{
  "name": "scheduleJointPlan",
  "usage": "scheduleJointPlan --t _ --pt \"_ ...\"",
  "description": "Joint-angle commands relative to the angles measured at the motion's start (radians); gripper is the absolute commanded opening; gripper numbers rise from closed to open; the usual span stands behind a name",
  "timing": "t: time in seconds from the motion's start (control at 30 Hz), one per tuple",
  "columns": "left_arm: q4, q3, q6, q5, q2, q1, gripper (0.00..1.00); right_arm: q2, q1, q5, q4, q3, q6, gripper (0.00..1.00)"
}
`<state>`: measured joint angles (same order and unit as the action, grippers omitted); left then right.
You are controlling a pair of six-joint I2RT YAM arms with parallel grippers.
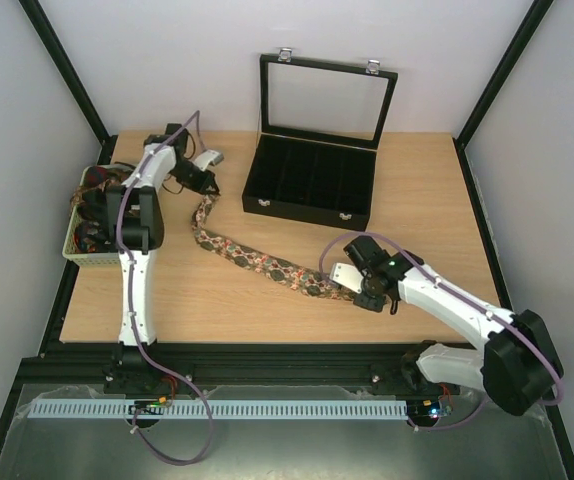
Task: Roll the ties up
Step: Pick up the tie from the center of the board, then flatten out the tie at the center of the board.
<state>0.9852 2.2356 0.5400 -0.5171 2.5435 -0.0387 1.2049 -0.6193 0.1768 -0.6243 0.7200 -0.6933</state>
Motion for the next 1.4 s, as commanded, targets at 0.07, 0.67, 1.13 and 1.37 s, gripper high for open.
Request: scheduleJointPlan --t 0.07,0.67,1.13,1.37 --pt "-0.075 -0.013 -0.250 -0.133 -0.160 0.105 0.02 -0.170 0.089 0.170 -0.032 -0.090 -0.107 0.01" --pt "-0.737 -0.956 -0.530 -0.193 -0.692 0.148 0.02 -0.013 0.841 0.106 0.752 -0.182 -0.599 0.01" --pt "-0.948 -1.330 -0.512 -0.078 -0.819 0.009 0.02 0.255 0.934 -0.074 1.031 -0.259 -0.892 0.03" --pt "-0.889 -1.378 -0.504 -0.014 -0.882 0.042 0.23 0.269 1.050 -0.082 0.798 -0.168 -0.894 0.57"
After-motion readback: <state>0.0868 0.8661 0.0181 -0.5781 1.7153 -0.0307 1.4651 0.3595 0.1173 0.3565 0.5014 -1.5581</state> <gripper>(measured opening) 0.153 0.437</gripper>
